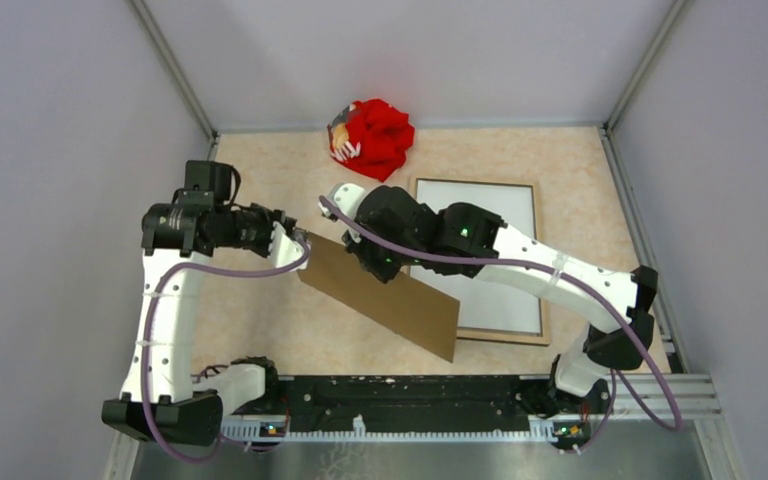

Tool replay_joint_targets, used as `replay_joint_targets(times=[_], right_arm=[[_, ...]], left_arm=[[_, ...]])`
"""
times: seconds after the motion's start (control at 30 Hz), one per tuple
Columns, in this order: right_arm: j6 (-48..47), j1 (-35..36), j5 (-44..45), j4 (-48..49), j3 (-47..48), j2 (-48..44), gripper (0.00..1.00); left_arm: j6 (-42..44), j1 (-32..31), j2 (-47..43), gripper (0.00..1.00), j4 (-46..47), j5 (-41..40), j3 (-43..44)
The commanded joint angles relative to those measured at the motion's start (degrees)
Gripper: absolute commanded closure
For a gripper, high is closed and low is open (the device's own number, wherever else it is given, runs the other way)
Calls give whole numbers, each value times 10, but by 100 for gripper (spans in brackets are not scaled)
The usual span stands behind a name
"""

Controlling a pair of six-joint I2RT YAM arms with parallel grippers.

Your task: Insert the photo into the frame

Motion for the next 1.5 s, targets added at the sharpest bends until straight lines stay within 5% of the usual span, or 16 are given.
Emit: replay_joint_targets(times=[0.0,0.07,0.27,0.57,0.67,0.87,1.07,1.27,1.47], right_arm=[[40,9,-60,72,31,-29,96],[62,9,-106,77,42,-27,85],[130,9,-231,151,30,-62,54],[178,-10,-177,133,67,-92,39],[216,-77,-145,138,27,-125,33],[252,-246,-239,224,-119,-200,31],[175,-297,-192,169,-154,-240,18],[155,-456,-252,162,-194,-279,9],[181,-639,-470,236,-287,-259,10]], left_arm=[[32,-1,11,89,-38,-12,12],[50,-1,9,100,-49,-22,22],[127,-1,-36,100,-49,-26,37],[240,-1,-84,100,-40,-91,95],[245,-1,-126,100,61,-42,68],[299,-1,-263,100,403,140,-177],[323,-1,-301,100,631,297,-310],[347,-1,-302,100,677,321,-328],[295,-1,-316,100,739,333,-341]])
